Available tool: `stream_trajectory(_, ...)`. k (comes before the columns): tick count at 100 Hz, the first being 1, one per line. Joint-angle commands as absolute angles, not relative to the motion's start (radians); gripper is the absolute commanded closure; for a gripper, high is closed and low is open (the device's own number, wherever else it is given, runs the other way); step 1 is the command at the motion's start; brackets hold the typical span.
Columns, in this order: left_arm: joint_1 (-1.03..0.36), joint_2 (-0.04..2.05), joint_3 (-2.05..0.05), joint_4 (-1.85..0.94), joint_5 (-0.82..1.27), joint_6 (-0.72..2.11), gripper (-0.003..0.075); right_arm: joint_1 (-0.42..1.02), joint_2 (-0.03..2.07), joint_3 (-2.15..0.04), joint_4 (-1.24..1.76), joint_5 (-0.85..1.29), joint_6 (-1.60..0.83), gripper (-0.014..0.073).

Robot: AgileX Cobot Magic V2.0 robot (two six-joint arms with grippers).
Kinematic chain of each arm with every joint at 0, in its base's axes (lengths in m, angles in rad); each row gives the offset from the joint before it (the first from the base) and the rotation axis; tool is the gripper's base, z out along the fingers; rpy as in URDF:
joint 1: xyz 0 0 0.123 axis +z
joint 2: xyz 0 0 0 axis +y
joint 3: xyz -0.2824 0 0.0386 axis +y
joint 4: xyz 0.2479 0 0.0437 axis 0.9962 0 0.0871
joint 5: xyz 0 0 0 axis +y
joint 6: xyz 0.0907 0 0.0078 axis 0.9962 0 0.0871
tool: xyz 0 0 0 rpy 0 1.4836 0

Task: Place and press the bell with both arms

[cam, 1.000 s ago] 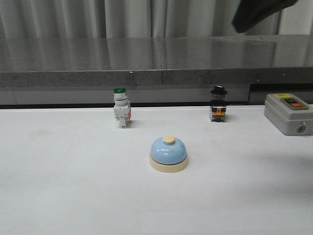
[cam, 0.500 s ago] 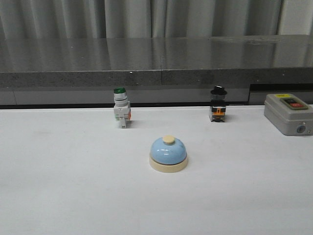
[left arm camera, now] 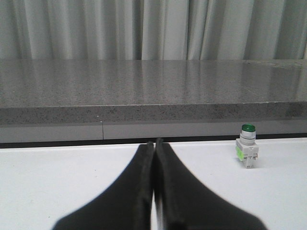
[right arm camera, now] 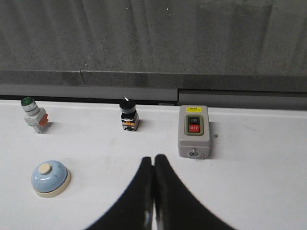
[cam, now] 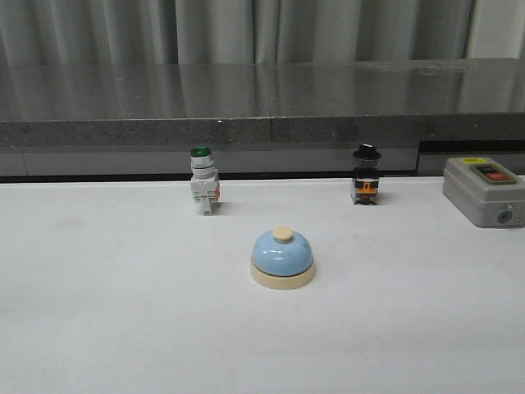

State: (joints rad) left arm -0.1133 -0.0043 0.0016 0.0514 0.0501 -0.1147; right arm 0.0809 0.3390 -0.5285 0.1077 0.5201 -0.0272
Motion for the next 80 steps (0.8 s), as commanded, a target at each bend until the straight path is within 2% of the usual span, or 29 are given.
stream_trajectory(1,-0.111,-0.035,0.043,0.045,-0.032,-0.124,0.0741,0.074,0.339,-0.552,0.108,0.453,-0.035,0.0654)
stream_trajectory(59,-0.111,-0.035,0.043,0.045,-0.032,-0.124,0.0741,0.074,0.339,-0.552,0.108,0.451,-0.035,0.0654)
stream_trajectory(80,-0.111,-0.035,0.043,0.045,-0.032,-0.124,0.0741,0.074,0.291,-0.470,0.069,0.375,-0.035,0.0654)
